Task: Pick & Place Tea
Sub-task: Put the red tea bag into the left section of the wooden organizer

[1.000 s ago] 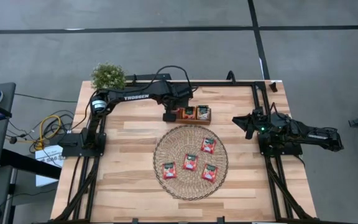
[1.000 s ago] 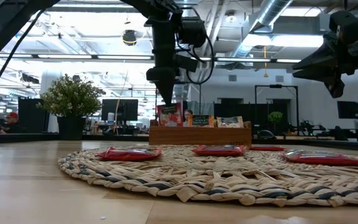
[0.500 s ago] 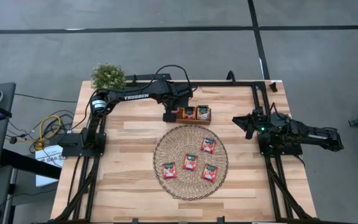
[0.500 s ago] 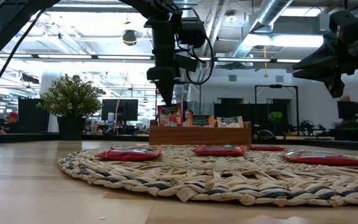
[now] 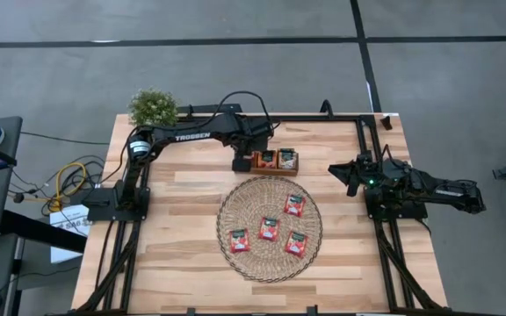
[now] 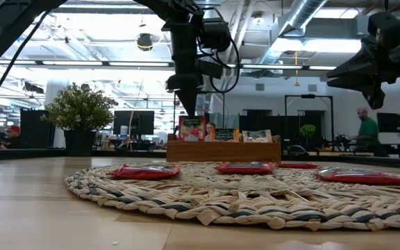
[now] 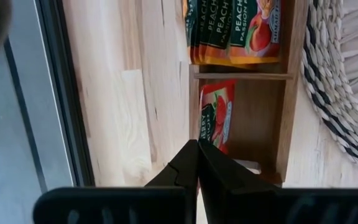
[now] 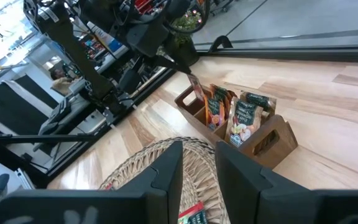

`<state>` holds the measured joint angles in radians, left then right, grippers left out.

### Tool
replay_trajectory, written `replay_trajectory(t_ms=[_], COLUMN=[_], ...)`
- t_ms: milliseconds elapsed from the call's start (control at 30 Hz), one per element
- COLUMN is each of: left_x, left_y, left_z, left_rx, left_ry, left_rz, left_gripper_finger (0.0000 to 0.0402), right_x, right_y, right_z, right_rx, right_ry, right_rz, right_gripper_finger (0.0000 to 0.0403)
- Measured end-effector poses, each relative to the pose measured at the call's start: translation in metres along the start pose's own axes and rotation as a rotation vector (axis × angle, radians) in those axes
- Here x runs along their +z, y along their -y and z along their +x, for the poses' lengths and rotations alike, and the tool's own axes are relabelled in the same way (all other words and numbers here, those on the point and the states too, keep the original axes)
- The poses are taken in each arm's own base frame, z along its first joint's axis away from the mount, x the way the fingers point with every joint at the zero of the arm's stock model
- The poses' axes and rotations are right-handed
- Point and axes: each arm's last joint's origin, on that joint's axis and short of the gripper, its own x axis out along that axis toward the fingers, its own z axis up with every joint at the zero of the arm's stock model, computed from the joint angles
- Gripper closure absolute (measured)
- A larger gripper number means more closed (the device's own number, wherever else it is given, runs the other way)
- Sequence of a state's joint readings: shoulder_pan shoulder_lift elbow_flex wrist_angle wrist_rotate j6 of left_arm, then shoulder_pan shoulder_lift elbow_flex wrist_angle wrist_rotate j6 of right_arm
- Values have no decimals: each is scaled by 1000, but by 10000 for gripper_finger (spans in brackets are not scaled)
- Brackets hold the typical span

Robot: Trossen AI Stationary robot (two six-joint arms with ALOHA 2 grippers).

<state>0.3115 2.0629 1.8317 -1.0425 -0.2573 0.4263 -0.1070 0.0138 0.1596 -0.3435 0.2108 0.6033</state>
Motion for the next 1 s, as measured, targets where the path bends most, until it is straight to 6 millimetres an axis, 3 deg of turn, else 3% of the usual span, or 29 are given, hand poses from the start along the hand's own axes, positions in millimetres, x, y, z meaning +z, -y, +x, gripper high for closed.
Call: replay_trajectory(t_ms=[133, 433, 600, 733, 1000], left_x=[0, 0, -3, -8, 2], left_y=[0, -1, -1, 10, 53], left_z=[0, 0, -1, -15, -41], left_rx=[1, 1, 37, -17, -366], left_ry=[2, 2, -33, -71, 31], left_rz=[0, -1, -46, -110, -114], left_gripper_finger=[392, 313, 288, 284, 283], right_x=[0, 0, 0, 0, 0], right_y=[0, 0, 0, 0, 0], right_z=[0, 0, 0, 0, 0], right_rx=[0, 0, 0, 0, 1], right_ry=[0, 0, 0, 0, 0], right_rz=[0, 0, 0, 0, 3], right_gripper_finger=[316, 316, 316, 316, 316])
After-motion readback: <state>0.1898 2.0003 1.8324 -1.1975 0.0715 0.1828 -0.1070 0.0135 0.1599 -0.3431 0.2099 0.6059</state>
